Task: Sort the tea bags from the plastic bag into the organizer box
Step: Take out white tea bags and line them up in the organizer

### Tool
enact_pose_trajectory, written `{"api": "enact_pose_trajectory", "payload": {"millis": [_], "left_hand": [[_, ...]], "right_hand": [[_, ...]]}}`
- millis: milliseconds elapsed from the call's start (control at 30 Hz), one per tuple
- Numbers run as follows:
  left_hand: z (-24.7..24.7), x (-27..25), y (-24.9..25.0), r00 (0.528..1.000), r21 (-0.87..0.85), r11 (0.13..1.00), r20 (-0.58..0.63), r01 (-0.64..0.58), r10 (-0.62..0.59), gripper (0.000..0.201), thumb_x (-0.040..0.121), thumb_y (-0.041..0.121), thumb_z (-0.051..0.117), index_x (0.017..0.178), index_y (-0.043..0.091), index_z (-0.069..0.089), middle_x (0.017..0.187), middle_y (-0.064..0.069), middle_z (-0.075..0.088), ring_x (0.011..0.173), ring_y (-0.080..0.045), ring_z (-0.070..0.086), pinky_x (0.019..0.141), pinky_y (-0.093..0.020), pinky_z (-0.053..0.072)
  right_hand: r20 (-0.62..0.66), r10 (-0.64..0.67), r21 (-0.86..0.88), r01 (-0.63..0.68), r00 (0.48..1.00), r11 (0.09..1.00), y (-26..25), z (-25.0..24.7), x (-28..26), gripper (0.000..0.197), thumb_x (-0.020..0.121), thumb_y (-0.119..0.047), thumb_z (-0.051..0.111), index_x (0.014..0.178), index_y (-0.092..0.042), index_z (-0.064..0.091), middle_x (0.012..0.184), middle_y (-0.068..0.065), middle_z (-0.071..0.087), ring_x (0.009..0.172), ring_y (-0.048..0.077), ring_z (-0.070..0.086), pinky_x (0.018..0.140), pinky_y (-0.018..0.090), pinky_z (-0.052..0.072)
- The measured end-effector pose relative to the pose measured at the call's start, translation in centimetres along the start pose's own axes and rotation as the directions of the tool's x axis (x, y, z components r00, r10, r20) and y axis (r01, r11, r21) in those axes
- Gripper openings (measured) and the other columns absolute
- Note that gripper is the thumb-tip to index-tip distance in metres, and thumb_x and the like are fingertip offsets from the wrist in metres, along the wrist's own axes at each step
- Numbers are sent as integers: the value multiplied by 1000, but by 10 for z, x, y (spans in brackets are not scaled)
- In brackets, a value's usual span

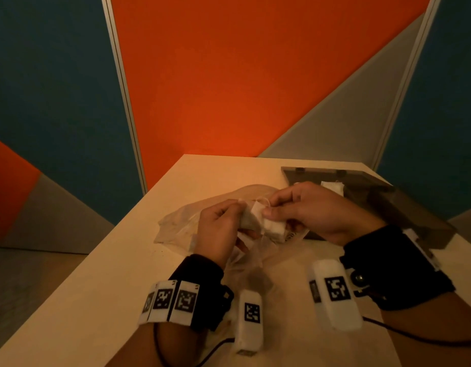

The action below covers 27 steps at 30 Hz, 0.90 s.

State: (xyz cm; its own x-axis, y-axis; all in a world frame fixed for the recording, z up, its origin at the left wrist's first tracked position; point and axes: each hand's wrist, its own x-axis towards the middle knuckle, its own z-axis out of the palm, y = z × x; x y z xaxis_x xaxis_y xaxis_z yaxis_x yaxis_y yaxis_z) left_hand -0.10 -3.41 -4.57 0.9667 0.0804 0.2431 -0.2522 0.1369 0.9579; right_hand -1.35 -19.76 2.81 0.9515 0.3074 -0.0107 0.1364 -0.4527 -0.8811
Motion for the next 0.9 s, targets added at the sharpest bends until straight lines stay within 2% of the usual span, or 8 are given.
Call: {"api": "enact_pose_trajectory", "payload": {"millis": [100, 200, 367, 467, 567, 667, 733, 900], "left_hand": [[-1, 4, -4, 998, 26, 1000, -67, -13, 15, 30, 93, 9, 54, 65, -1, 62, 63, -13, 53, 53, -16, 51, 46, -26, 41], [0, 2, -2, 999, 24, 999, -18, -30, 30, 33, 87, 17, 57, 75, -14, 60, 70, -16, 54, 62, -20, 48, 56, -34, 40], [5, -6, 10, 998, 12, 999, 36, -42, 42, 30, 95, 7, 49, 77, -10, 66, 68, -15, 58, 54, -23, 50, 41, -28, 39], [15, -3, 31, 992, -5, 997, 96, -76, 76, 37, 99, 16, 47, 76, -4, 68, 67, -13, 60, 55, -24, 53, 40, -28, 40], [25, 9, 63, 981, -9, 995, 166, -102, 102, 42, 96, 36, 52, 85, 1, 73, 71, -15, 67, 56, -24, 59, 40, -27, 43], [35, 25, 88, 937, 52, 980, 306, -195, 170, 19, 87, 22, 65, 97, 8, 74, 84, -10, 75, 62, -19, 66, 42, -28, 49], [39, 37, 95, 918, 65, 980, 368, -186, 150, 17, 86, 8, 66, 101, 6, 73, 87, -13, 75, 64, -21, 68, 44, -27, 52], [45, 58, 95, 900, 155, 979, 433, -130, 51, 11, 83, 5, 68, 93, 2, 72, 83, -18, 74, 68, -29, 70, 55, -33, 58]], "right_hand": [[127, -10, -4, 11, 992, 1000, -9, -4, -7, 9, 84, -18, 73, 86, -9, 77, 75, 7, 65, 65, 19, 52, 53, 21, 43], [41, -15, -106, 19, 999, 994, -8, 1, -2, 8, 81, -23, 77, 82, -15, 78, 72, -1, 68, 68, 12, 58, 61, 27, 46], [-130, -11, -74, 2, 991, 997, -5, 2, 4, 6, 82, -23, 78, 78, -18, 78, 72, -9, 73, 66, 0, 64, 60, 16, 51], [-109, -7, -56, 1, 994, 998, -19, -16, 4, 10, 83, -23, 76, 82, -13, 79, 78, -1, 75, 79, 11, 69, 74, 33, 56], [-153, -60, -10, 59, 986, 998, -35, -39, 4, 13, 83, -19, 74, 85, -7, 78, 75, 3, 73, 60, -3, 61, 57, 19, 45], [-199, -87, 72, 103, 976, 992, -42, -62, 6, 14, 85, -17, 70, 86, -5, 77, 75, 6, 72, 58, -2, 60, 51, 12, 44], [-190, -84, 121, 108, 978, 987, -43, -72, 7, 15, 86, -19, 69, 85, -7, 77, 74, 4, 71, 62, 3, 64, 57, 17, 49], [-293, -67, 222, 136, 954, 966, -37, -88, 21, 16, 81, -23, 73, 84, -9, 78, 87, 9, 74, 80, 17, 61, 75, 38, 46]]}}
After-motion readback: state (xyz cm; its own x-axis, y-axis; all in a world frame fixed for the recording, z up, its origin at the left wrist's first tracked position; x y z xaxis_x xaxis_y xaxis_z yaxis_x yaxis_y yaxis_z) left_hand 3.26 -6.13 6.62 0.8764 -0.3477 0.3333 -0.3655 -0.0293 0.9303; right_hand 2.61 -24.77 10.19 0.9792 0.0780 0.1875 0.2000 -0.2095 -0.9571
